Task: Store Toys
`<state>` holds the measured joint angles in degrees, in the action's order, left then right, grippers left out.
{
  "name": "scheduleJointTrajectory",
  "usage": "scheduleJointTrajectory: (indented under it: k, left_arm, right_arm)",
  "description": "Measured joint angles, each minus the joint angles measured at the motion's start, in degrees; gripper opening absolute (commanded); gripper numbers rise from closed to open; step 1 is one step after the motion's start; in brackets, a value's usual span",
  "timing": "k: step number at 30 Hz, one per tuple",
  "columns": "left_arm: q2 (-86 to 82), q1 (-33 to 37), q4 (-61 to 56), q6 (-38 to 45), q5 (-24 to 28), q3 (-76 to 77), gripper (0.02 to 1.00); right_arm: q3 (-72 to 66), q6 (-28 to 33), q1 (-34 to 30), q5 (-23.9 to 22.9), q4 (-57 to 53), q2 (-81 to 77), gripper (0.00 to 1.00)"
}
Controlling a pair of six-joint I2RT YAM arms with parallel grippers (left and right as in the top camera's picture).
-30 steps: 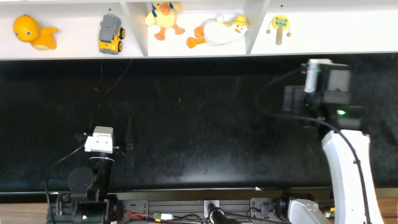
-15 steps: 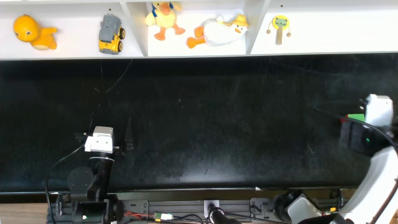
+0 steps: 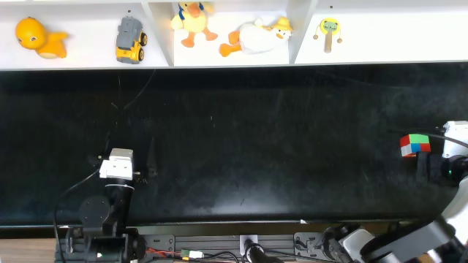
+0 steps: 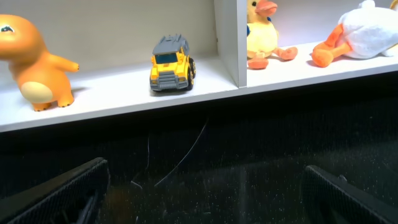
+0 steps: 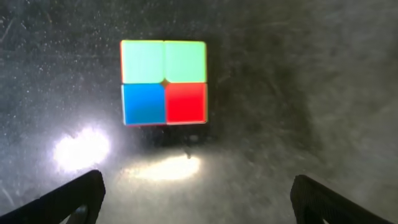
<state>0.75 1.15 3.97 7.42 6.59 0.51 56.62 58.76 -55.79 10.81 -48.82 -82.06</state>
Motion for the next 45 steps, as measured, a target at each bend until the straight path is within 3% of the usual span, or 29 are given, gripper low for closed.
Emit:
scheduleJointTrajectory:
  k: [8,16,26,45]
  left_arm:
    - [0.0,0.0,0.0,0.0,-0.02,0.0,0.998]
    - [0.0,0.0,0.0,0.0,0.0,0.0,0.998]
    - [0.0,0.0,0.0,0.0,0.0,0.0,0.998]
    - [0.0,0.0,0.0,0.0,0.0,0.0,0.998]
  right_arm:
    - [0.0,-0.66,0.0,5.95,1.7,-4.55,0.98]
    - [-0.02,-5.03,0.11,10.14,4.85,-6.97,0.998]
    - [-0.02,-7.56,3.39,10.32,5.29,-10.21,0.998]
    - [-0.02,-8.0,3.67,7.67,5.84,-11.13,1.0]
